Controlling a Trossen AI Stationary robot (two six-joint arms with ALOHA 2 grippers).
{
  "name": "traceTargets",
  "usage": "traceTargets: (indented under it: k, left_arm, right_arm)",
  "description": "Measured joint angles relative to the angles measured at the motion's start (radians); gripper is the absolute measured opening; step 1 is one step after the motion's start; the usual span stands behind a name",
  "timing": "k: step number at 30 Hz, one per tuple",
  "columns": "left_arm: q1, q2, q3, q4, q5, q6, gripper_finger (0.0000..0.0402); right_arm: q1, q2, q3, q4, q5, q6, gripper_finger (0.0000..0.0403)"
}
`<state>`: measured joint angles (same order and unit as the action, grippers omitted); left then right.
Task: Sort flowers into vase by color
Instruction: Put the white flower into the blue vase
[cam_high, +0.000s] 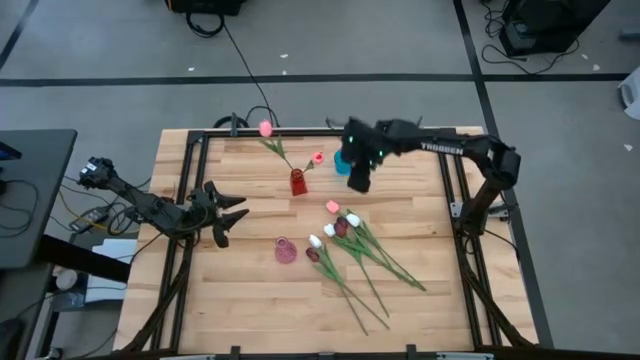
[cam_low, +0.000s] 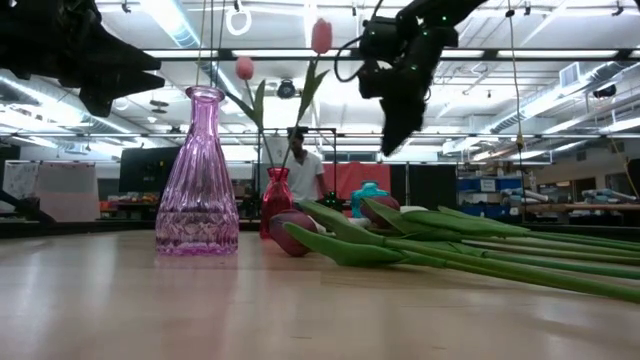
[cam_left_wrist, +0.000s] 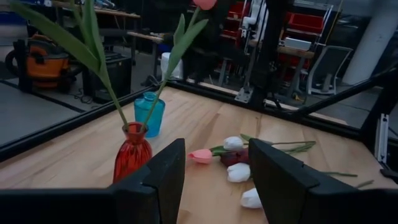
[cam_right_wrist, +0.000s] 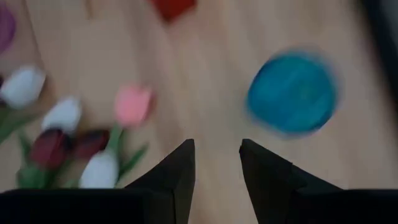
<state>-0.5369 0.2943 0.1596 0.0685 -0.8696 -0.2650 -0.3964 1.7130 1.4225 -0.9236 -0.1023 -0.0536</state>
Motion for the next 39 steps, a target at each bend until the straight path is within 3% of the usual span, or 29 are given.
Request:
traceTargets:
  k: [3, 12, 21, 32, 39]
  left_arm:
    - [0.000, 0.000, 0.000, 0.000, -0.001, 0.024, 0.0182]
    - [0.000, 0.000, 0.001, -0.005, -0.002, 0.028, 0.0182]
    - [0.000, 0.000, 0.001, -0.033, -0.002, 0.000, 0.0182]
    - [0.000, 0.000, 0.001, -0.038, -0.009, -0.001, 0.0182]
    - [0.000, 0.000, 0.001, -0.038, -0.009, -0.002, 0.0182]
  right_arm:
    - [0.073, 0.000, -0.046, -0.060, -0.008, 0.076, 0.0141]
    - [0.248, 0.002, -0.249, -0.018, -0.095, 0.306, 0.0133]
    - [0.389, 0.002, -0.282, -0.079, -0.160, 0.509, 0.0111]
    - [0.504, 0.002, -0.292, -0.051, -0.045, 0.654, 0.0144]
    - [0.527, 0.003, -0.392, -0.001, -0.090, 0.722, 0.0153]
